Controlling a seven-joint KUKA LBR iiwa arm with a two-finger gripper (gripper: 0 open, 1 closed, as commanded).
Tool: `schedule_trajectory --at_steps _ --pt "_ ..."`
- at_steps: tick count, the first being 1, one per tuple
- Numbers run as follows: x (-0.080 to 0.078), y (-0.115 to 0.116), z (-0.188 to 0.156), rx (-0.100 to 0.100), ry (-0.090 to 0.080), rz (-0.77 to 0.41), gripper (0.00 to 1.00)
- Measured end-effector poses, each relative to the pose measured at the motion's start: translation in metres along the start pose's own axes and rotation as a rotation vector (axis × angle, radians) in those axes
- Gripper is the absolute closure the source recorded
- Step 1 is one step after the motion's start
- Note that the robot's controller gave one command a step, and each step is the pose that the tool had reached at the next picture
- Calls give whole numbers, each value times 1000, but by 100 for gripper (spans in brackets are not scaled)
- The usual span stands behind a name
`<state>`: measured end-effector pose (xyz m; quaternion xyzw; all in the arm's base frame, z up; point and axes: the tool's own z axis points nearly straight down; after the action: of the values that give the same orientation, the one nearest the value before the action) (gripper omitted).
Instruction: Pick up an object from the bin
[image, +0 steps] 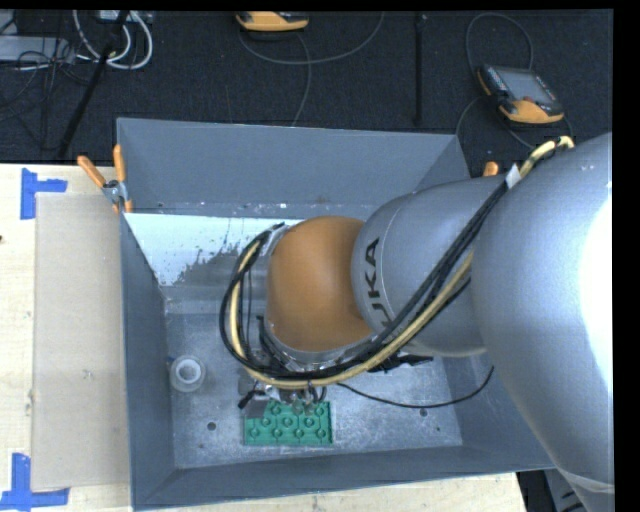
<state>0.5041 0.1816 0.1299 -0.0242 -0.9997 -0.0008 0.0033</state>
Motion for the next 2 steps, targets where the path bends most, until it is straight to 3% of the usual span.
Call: schedule_trajectory --at_steps 1,2 --pt "-2 -4 -2 2 -4 7 0" --pt "-40 -70 34 5 -4 -284 0"
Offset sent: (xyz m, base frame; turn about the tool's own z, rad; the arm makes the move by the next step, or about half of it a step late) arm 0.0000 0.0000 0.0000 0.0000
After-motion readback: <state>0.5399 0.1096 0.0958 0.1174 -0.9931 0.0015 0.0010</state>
